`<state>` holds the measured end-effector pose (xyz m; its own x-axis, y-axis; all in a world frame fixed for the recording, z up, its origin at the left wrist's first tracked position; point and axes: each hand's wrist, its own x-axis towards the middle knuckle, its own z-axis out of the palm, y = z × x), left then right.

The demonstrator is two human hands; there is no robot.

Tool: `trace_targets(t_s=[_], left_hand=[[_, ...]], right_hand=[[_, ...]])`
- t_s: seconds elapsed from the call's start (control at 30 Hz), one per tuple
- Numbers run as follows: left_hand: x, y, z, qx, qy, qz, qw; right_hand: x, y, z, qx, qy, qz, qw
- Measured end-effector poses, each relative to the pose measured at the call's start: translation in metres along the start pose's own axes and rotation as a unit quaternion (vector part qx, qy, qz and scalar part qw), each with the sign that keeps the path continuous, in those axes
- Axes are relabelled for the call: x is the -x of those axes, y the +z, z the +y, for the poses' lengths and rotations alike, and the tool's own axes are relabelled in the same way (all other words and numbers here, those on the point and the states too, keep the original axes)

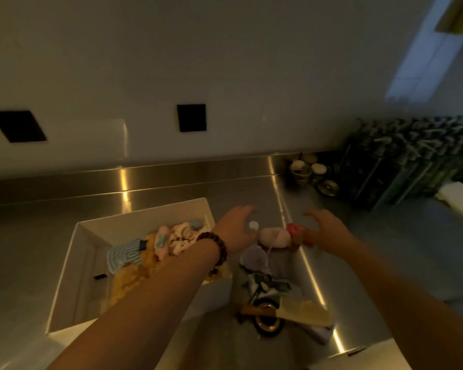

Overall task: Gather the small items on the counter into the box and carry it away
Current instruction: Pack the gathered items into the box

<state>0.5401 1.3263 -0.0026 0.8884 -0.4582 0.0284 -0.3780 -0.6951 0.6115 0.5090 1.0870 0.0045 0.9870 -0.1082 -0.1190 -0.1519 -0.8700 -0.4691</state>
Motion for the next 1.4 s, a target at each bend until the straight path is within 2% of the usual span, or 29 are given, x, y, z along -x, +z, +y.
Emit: trace_targets(t_s=[0.07, 0.13, 0.23, 0.4, 0.5, 0.6, 0.77, 0.9, 1.07, 1.2, 1.4], left_hand=[[-0.017, 0.014, 0.007, -0.009, -0.030, -0.040, 0.999], [-0.034, 0.026, 0.011, -0.029, -0.068, -0.075, 0.994], [-0.053, 0.040, 0.012, -0.079, -0.119, -0.111, 0.983], [-0.072, 0.054, 0.005, -0.119, -0.196, -0.128, 0.965], [-0.079, 0.058, 0.001, -0.140, -0.226, -0.105, 0.958], [-0.080, 0.054, -0.002, -0.154, -0.236, -0.082, 0.956], [-0.062, 0.007, 0.012, -0.123, -0.189, 0.016, 0.974], [-0.018, -0.055, 0.019, -0.081, -0.156, 0.083, 0.981], [0.058, -0.110, -0.002, -0.062, -0.167, 0.127, 0.976], [0.112, -0.123, -0.039, -0.047, -0.204, 0.085, 0.974], [0.140, -0.102, -0.086, 0.010, -0.188, -0.066, 0.980]], right_hand=[[-0.002, 0.004, 0.015, 0.005, 0.001, -0.007, 1.000], [-0.006, 0.011, 0.023, 0.020, -0.040, -0.001, 0.999], [-0.018, 0.023, 0.026, 0.015, -0.095, -0.049, 0.994], [-0.043, 0.042, 0.034, 0.051, -0.081, -0.085, 0.992], [-0.049, 0.042, 0.042, 0.018, -0.066, -0.103, 0.992], [-0.052, 0.034, 0.044, -0.052, -0.093, -0.104, 0.989], [-0.058, 0.009, 0.014, -0.165, -0.157, -0.076, 0.971], [-0.054, -0.004, -0.042, -0.237, -0.244, -0.057, 0.939], [-0.037, 0.006, -0.114, -0.301, -0.339, -0.123, 0.883], [-0.023, 0.032, -0.156, -0.231, -0.382, -0.159, 0.881], [0.000, 0.079, -0.193, -0.076, -0.414, -0.286, 0.861]])
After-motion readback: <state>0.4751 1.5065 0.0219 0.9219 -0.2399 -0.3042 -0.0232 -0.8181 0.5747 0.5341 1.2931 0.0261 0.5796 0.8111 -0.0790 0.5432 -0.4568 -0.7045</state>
